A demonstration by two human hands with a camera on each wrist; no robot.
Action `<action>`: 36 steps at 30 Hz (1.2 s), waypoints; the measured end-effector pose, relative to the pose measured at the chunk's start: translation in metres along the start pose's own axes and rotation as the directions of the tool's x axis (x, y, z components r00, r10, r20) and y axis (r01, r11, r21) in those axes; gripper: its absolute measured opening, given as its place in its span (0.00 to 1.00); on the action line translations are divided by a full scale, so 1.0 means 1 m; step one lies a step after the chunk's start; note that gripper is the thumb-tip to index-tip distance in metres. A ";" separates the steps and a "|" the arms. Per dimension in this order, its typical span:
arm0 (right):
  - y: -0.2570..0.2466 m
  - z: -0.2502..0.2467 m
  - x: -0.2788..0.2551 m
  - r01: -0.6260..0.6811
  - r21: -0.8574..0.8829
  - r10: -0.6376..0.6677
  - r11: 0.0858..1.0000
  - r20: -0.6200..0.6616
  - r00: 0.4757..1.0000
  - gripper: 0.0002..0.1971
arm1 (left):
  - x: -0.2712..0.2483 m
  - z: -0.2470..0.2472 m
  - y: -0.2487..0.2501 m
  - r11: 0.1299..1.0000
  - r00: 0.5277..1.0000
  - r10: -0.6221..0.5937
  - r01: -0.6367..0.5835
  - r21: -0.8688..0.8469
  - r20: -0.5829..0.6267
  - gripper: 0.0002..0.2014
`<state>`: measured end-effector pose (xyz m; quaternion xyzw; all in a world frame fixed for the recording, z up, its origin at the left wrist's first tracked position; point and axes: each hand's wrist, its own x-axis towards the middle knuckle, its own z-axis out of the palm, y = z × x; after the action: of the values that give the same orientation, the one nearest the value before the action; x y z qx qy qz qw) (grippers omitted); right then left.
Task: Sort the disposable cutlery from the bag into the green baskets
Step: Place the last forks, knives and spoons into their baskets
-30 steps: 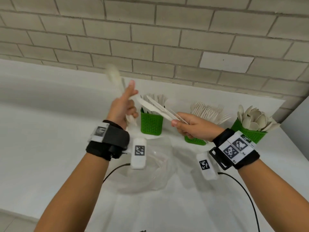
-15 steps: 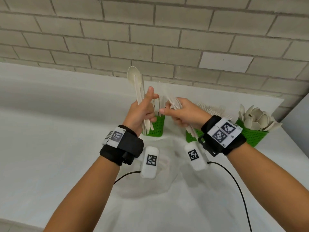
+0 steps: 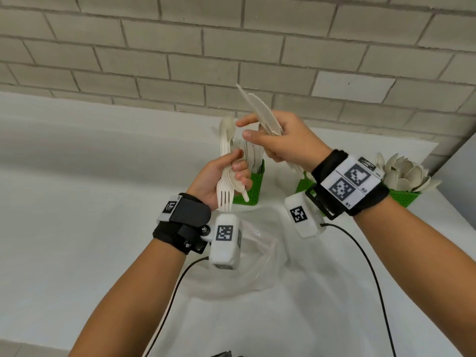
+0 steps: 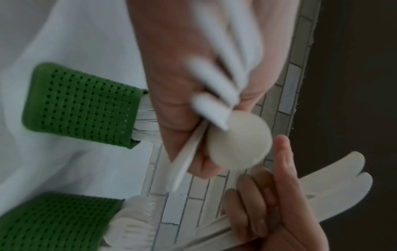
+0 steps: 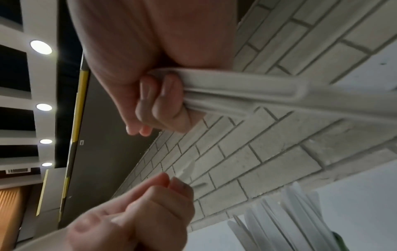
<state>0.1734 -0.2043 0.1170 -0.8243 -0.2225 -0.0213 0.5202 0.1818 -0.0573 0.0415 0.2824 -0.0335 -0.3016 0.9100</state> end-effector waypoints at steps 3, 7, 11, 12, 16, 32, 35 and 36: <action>0.001 0.003 0.008 -0.047 -0.026 0.046 0.999 -0.032 0.998 0.06 | -0.002 -0.003 0.001 0.995 0.999 -0.029 0.031 -0.094 0.024 0.07; 0.012 0.003 0.018 -0.098 0.208 0.129 0.973 -0.140 0.982 0.15 | -0.006 -0.008 0.003 1.000 1.000 0.015 -0.015 0.017 0.018 0.07; 0.015 -0.004 0.038 -0.139 0.369 0.248 0.919 -0.266 0.932 0.26 | -0.008 -0.016 0.010 0.984 0.998 0.040 -0.032 0.177 -0.039 0.06; 0.015 -0.006 0.043 -0.174 0.277 0.254 0.945 -0.284 0.925 0.28 | -0.007 -0.019 0.013 0.976 0.994 0.072 -0.054 0.211 -0.080 0.08; 0.021 0.002 0.058 -0.305 -0.049 0.277 0.951 -0.308 0.910 0.26 | 0.003 -0.037 0.025 0.908 0.887 0.325 -0.195 0.372 -0.328 0.07; 0.101 0.029 0.054 -0.401 -0.320 0.277 0.859 -0.368 0.888 0.29 | 0.061 -0.061 -0.010 0.792 0.768 0.397 -0.010 0.611 -0.502 0.12; 0.098 0.031 0.055 -0.240 -0.503 0.071 0.831 -0.331 0.941 0.35 | 0.059 -0.060 -0.008 0.791 0.758 0.421 -0.037 0.611 -0.499 0.15; 0.098 0.031 0.057 -0.198 -0.631 0.063 0.750 -0.230 0.971 0.34 | 0.057 -0.058 -0.008 0.788 0.755 0.436 -0.057 0.613 -0.490 0.15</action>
<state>0.2566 -0.1928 0.0346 -0.9607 -0.0910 -0.1407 0.2213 0.2379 -0.0665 -0.0178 0.6115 0.1349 -0.0413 0.7785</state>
